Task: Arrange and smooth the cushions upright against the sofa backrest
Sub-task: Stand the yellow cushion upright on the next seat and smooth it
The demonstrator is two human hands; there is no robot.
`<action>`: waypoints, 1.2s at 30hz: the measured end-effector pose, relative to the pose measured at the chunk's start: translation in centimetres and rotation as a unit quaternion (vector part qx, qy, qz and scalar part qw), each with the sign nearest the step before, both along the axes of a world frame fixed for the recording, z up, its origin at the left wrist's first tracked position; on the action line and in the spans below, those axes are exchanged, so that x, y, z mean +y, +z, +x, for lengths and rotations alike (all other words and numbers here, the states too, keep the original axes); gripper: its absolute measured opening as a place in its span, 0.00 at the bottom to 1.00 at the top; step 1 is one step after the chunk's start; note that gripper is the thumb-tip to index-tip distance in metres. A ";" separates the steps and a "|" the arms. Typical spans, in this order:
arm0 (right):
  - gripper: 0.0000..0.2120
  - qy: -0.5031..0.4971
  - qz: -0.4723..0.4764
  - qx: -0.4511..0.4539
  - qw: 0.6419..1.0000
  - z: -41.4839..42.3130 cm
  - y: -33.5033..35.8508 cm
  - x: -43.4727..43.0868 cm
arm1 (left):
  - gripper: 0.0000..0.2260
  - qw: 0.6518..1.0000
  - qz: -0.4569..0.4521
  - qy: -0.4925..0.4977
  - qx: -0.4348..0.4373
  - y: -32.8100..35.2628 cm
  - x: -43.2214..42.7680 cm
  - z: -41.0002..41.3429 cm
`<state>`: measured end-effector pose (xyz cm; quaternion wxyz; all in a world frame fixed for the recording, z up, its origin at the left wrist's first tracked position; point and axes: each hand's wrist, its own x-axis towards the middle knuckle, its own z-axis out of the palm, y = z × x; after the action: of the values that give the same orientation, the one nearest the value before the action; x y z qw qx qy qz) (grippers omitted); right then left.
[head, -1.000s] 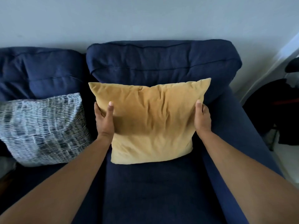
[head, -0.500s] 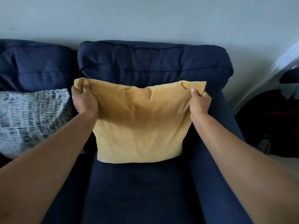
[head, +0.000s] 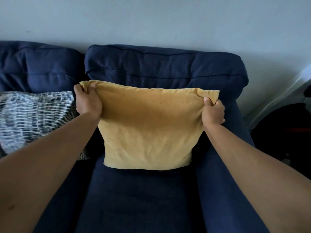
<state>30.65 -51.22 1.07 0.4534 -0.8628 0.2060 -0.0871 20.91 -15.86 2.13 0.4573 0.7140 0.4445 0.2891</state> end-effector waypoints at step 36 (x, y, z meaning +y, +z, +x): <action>0.33 0.288 -0.373 -0.113 0.875 -0.5 -2.2 7.2 | 0.30 0.791 0.419 -0.291 0.338 -5.3 -2.4 3.1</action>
<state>30.15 -44.01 -1.09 0.1227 -0.9734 -0.1520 -0.1201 23.96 -18.29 -3.20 -0.0033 0.9832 0.1776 0.0410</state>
